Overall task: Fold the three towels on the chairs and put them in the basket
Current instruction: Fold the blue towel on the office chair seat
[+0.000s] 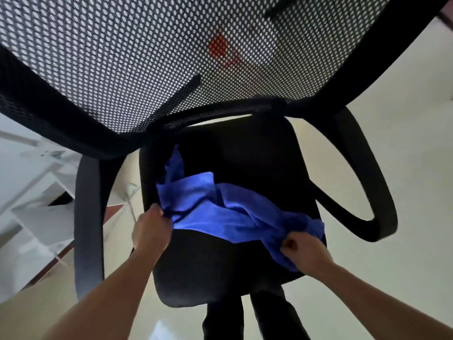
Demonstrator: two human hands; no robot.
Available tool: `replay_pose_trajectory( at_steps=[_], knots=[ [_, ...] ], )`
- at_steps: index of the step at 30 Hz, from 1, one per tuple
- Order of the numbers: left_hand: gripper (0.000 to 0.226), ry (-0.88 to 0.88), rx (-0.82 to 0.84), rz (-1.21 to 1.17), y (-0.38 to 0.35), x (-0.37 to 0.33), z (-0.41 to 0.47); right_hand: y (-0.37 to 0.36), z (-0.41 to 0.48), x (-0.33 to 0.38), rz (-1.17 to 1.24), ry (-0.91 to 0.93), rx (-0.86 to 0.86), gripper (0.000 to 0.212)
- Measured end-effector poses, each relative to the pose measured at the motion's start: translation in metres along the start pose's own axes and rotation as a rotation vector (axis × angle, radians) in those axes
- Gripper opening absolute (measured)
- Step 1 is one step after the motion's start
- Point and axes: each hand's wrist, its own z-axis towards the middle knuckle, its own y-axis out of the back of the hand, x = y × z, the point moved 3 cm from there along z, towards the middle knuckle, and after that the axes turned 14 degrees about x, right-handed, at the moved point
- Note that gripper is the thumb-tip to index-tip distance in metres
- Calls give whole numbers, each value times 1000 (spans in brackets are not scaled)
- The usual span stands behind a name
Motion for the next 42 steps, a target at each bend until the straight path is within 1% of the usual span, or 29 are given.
replay_pose_trajectory(
  at_steps=[1,3,4,5,6,8,9,10,11,13,15,16,18,19,21,22,24,26,27,28,30,31,32,34,35,36,38,40,42],
  knots=[
    [18,39,-17,-55,-1,6,0,6,-5,2,-27,-5,-34,25],
    [21,74,-134,-218,-5,9,-4,23,-10,14,-76,38,-256,8],
    [24,67,-213,-312,-4,2,-9,33,-9,25,-90,98,-388,12],
    [28,36,-281,-388,-3,-7,-13,41,-7,39,-80,169,-471,23],
    [34,-8,-318,-431,-3,-19,-17,47,-2,52,-69,247,-500,37],
    [53,-76,-284,-381,-6,-42,-20,48,15,75,-97,299,-386,61],
    [60,-84,-232,-307,-9,-50,-18,46,25,81,-129,269,-284,63],
    [59,-88,-183,-244,-12,-55,-14,43,34,84,-170,234,-200,55],
    [51,-96,-163,-233,-13,-56,-8,41,39,84,-196,204,-156,40],
    [34,-121,-195,-346,-7,-49,1,45,41,72,-106,171,-227,20],
    [23,-154,-238,-451,0,-37,5,55,33,43,97,83,-347,18],
    [18,-174,-255,-450,2,-32,4,57,29,25,147,43,-377,18],
    [14,-173,-278,-437,0,-23,-4,52,19,-9,141,-53,-334,19],
    [14,-121,-281,-473,-4,-16,-9,47,14,-22,111,-101,-281,20],
    [13,68,-271,-627,-17,2,-16,35,2,-31,37,-155,-189,26],
    [12,162,-261,-742,-24,10,-19,33,-3,-27,-30,-149,-194,34],
    [16,306,-266,-1031,-37,20,-26,35,-7,-4,-230,-45,-310,52],
    [22,335,-254,-1237,-42,18,-30,37,-4,34,-317,168,-440,57],
    [31,309,-219,-1288,-43,13,-29,37,2,53,-306,258,-455,55],
    [45,267,-177,-1307,-41,7,-27,37,10,72,-298,314,-430,53],
    [72,234,-118,-1238,-40,-1,-18,33,30,102,-294,317,-290,52],
    [72,237,-109,-1159,-39,-4,-12,30,41,112,-301,300,-208,50],
    [59,235,-106,-1099,-39,-5,-8,28,52,117,-298,279,-136,40],
    [24,243,-136,-1063,-35,-5,-2,26,65,118,-215,243,-84,11],
    [13,248,-155,-1085,-32,-4,-2,29,67,113,-129,222,-100,13],
    [9,246,-175,-1107,-29,-1,-2,35,67,103,-33,198,-137,17],
    [14,247,-206,-1153,-26,6,-4,48,57,75,120,143,-261,21],
    [19,249,-172,-1254,-28,10,-4,56,43,39,141,31,-302,24],
    [18,238,-82,-1367,-30,5,-4,56,30,14,57,-64,-265,21]
  ],
)
